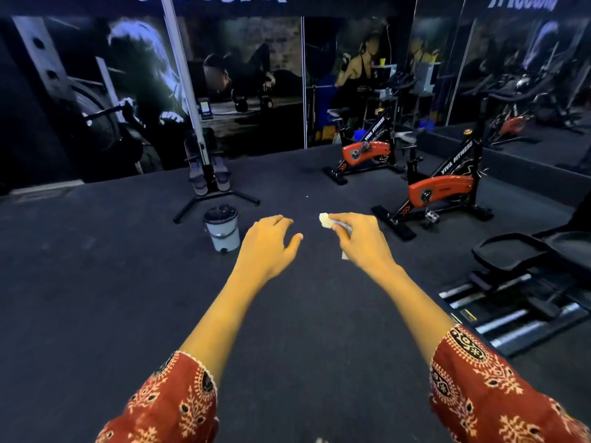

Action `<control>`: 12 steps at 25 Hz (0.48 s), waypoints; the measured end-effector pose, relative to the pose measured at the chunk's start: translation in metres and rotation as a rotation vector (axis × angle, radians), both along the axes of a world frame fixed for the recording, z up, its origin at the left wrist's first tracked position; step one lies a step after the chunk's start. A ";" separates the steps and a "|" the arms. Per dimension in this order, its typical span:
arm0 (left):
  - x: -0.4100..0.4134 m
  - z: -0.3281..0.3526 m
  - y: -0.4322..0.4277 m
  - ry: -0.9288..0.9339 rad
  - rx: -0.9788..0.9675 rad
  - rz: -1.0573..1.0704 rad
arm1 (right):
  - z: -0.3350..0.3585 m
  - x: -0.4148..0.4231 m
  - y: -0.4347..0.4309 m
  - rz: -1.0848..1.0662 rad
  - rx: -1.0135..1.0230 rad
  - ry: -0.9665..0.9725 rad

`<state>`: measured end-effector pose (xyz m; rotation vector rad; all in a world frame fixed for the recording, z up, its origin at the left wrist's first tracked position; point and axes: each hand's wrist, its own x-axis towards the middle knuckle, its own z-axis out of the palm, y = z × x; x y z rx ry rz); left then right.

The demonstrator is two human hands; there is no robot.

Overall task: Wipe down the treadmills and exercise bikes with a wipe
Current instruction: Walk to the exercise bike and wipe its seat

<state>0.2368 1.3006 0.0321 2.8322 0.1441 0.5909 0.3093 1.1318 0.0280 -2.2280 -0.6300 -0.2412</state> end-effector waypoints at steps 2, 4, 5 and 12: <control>0.075 0.007 0.028 -0.008 0.001 0.006 | 0.002 0.075 0.029 0.003 -0.004 -0.008; 0.142 0.023 0.049 -0.018 0.013 -0.005 | 0.014 0.140 0.053 0.005 0.009 -0.019; 0.179 0.030 0.060 -0.035 0.019 -0.016 | 0.022 0.176 0.065 0.002 0.012 -0.034; 0.397 0.021 0.141 -0.042 -0.037 -0.004 | 0.026 0.383 0.147 -0.011 -0.020 -0.050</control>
